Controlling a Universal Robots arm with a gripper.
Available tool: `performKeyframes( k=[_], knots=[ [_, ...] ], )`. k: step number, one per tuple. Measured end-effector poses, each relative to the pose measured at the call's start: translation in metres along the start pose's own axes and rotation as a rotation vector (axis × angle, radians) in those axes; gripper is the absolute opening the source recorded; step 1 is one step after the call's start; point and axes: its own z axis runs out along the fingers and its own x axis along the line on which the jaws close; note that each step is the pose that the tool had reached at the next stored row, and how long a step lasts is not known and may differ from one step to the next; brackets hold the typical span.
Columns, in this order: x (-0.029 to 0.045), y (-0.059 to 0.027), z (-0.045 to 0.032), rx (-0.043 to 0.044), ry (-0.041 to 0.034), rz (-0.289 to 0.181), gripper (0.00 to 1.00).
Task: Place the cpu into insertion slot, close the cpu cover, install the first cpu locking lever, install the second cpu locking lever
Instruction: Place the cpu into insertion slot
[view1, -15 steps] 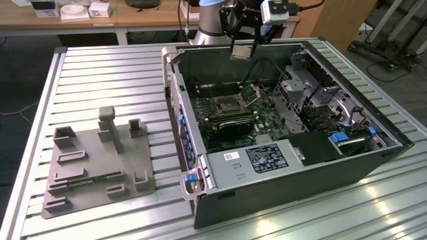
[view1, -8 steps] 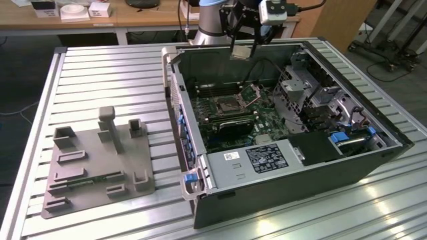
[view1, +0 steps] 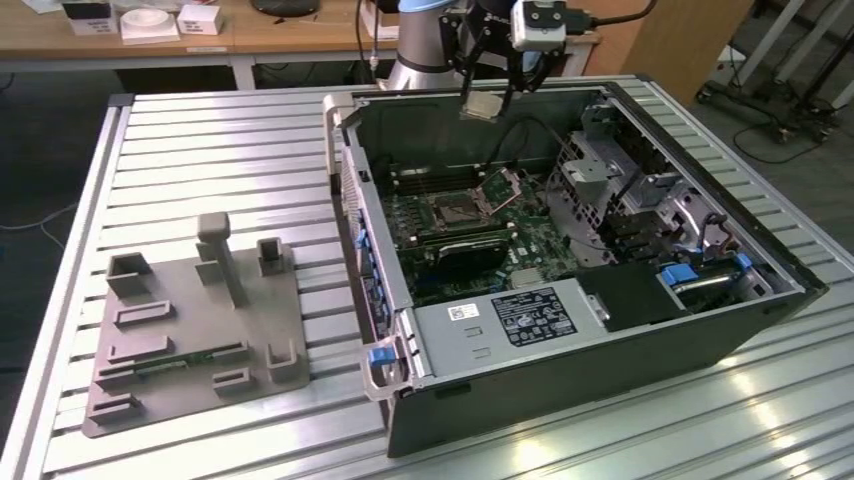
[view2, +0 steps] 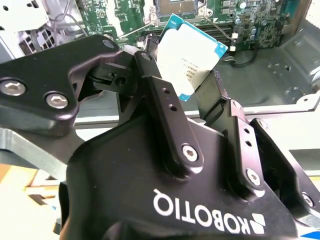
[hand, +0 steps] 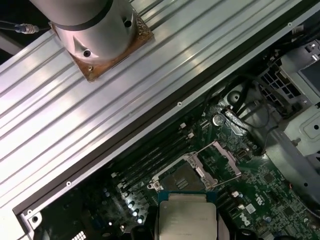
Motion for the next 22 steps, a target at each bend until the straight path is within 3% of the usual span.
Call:
performKeyframes(
  k=[13, 22],
  knots=[
    [0.0001, -0.0001, 0.0001, -0.0003, -0.0016, 0.018, 0.54],
    [0.0015, -0.0011, 0.0002, -0.0009, -0.0053, 0.062, 0.54]
  ],
)
